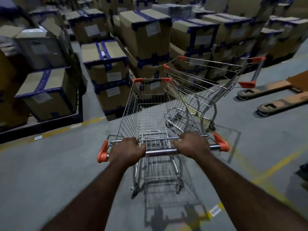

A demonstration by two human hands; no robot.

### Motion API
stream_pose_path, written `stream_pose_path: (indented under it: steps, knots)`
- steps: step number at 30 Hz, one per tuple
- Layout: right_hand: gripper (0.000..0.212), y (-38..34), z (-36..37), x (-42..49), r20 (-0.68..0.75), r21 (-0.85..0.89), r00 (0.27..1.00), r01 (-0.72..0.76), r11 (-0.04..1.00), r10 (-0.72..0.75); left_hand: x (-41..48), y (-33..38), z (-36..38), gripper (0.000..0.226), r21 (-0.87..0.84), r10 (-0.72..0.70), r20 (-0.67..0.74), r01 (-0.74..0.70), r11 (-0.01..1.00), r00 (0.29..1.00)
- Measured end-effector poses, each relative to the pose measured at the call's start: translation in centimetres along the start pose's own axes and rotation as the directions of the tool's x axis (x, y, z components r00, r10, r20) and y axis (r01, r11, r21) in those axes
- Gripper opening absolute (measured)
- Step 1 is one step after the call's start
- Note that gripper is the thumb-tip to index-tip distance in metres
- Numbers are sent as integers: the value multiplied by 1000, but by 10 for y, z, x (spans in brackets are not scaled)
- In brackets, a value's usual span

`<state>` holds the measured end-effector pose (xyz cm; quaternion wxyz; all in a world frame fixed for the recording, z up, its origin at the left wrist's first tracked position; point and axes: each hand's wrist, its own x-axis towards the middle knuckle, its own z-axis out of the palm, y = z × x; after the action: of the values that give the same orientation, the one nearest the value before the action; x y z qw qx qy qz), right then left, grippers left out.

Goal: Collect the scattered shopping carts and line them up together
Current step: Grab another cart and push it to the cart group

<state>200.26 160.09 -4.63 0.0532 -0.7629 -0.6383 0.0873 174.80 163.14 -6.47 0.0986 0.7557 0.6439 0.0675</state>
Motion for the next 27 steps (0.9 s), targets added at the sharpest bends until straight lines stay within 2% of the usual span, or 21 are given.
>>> stream_pose_path:
  steps: [10,18,23,27]
  knots:
    - [60,36,-13,138,-32,3,999,-17,1000,17,136,43,4,65,-4,-19,8,19,1000,1000]
    - [69,59,-22,223,9,48,1000,-6,999,5,210,63,13,66,-17,-6,12,7,1000,1000]
    - [54,68,-22,254,19,57,1000,-10,998,9,240,71,12,69,7,-23,15,23,1000,1000]
    - [55,70,-24,271,30,33,999,11,999,-12,258,72,16,67,10,-15,41,15,1000,999]
